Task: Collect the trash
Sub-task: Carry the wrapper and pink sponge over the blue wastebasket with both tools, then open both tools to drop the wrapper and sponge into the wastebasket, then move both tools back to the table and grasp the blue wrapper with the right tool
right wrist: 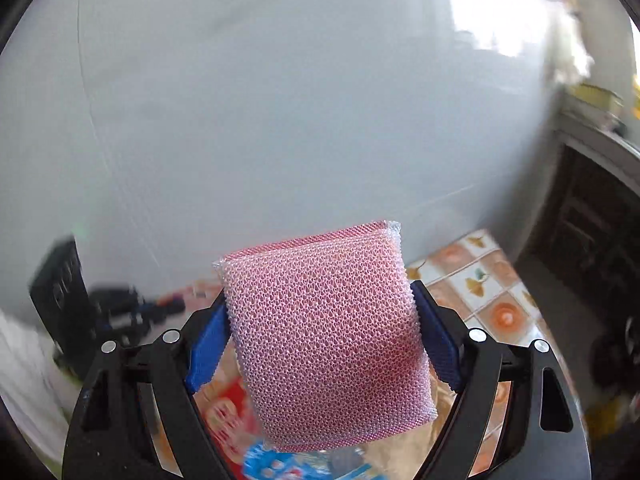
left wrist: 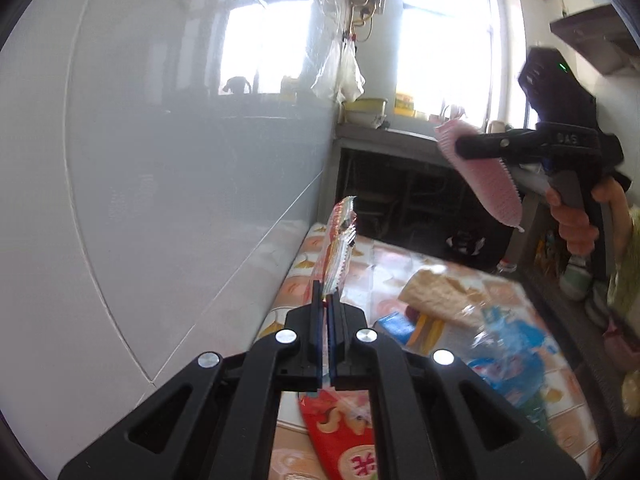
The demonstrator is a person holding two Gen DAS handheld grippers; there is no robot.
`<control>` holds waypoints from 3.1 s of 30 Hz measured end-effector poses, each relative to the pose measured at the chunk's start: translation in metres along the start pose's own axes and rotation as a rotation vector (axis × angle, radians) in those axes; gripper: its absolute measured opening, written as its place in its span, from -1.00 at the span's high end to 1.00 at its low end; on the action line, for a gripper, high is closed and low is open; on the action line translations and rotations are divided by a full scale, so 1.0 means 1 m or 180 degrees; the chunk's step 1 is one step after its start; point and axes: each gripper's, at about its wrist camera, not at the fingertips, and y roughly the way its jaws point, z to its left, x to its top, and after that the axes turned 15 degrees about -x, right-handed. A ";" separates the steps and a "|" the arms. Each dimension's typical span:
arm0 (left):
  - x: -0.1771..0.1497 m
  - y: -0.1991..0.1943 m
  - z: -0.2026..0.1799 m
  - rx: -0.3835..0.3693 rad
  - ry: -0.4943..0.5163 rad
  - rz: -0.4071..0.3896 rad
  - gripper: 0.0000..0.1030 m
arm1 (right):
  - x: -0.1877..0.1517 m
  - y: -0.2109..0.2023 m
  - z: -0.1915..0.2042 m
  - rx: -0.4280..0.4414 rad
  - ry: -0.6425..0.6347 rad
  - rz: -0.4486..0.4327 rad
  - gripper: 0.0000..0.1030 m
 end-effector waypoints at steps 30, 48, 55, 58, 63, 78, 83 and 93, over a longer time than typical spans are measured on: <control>-0.113 0.230 -0.497 -0.2891 0.0923 0.2923 0.97 | -0.593 -0.342 -0.154 -0.2915 0.5132 -0.0258 -0.55; -0.334 0.366 -0.655 -0.2182 0.1729 0.4070 0.23 | -0.731 -0.267 -0.246 -0.3127 0.6048 0.0656 -0.69; -0.307 0.363 -0.646 -0.2142 0.1742 0.3864 0.00 | -0.739 -0.267 -0.234 -0.3390 0.5956 0.0843 -0.72; -0.285 0.355 -0.643 -0.2185 0.1766 0.3718 -0.03 | -0.736 -0.272 -0.222 -0.3473 0.5891 0.0778 -0.72; -0.225 0.321 -0.622 -0.2443 0.1686 0.3491 -0.13 | -0.711 -0.288 -0.191 -0.3682 0.5634 0.0588 -0.72; -0.068 0.165 -0.429 -0.2603 0.1306 0.2116 -0.51 | -0.571 -0.340 -0.089 -0.4088 0.4235 0.0246 -0.80; -0.064 0.117 -0.352 -0.2351 0.1235 0.1926 -0.71 | -0.499 -0.327 -0.072 -0.4104 0.3510 0.0124 -0.84; -0.061 0.049 -0.198 -0.1828 0.0537 0.1448 -0.89 | -0.375 -0.241 -0.038 -0.3835 0.2145 0.0261 -0.85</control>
